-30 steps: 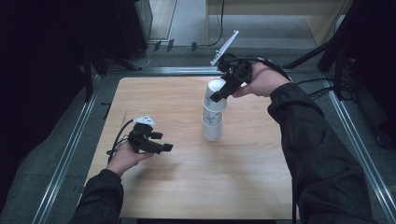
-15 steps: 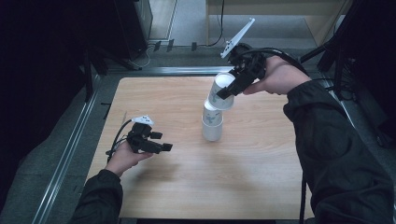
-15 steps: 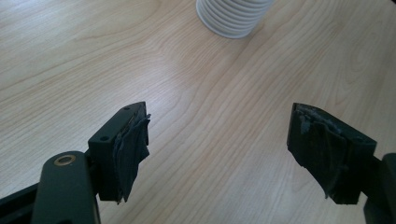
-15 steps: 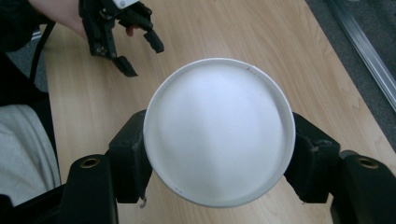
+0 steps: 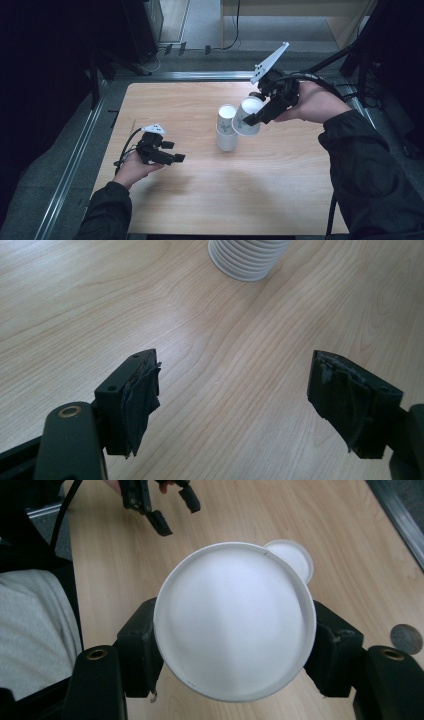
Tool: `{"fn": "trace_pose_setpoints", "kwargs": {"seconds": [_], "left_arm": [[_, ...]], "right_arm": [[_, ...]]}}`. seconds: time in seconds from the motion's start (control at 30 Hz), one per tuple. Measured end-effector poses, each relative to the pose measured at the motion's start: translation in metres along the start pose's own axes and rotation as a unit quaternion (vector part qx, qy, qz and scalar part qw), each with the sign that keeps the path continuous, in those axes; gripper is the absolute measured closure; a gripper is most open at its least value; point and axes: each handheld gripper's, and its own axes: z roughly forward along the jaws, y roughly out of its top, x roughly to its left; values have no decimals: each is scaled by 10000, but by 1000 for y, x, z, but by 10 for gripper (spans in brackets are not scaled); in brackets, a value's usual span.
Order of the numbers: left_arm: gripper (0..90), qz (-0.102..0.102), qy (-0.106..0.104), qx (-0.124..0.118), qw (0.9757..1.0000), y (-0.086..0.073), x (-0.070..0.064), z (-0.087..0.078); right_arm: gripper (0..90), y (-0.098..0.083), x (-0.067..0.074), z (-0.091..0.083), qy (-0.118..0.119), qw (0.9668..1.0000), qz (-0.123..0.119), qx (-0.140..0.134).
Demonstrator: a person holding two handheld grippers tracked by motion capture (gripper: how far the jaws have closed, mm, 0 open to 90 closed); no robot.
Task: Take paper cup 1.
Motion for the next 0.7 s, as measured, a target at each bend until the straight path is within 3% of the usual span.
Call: {"fn": "trace_pose_setpoints", "kwargs": {"seconds": [0.33,0.53,0.7], "left_arm": [[212,45,-59,-47,10000,0,-2,-1],[212,86,-215,-59,9997,2,-5,0],[212,112,-311,-86,9994,3,-7,2]], "right_arm": [[347,-27,4,32,219,9997,97,8],[348,-40,9,55,372,9992,43,-154],[348,-52,11,74,483,9982,185,-306]]}}
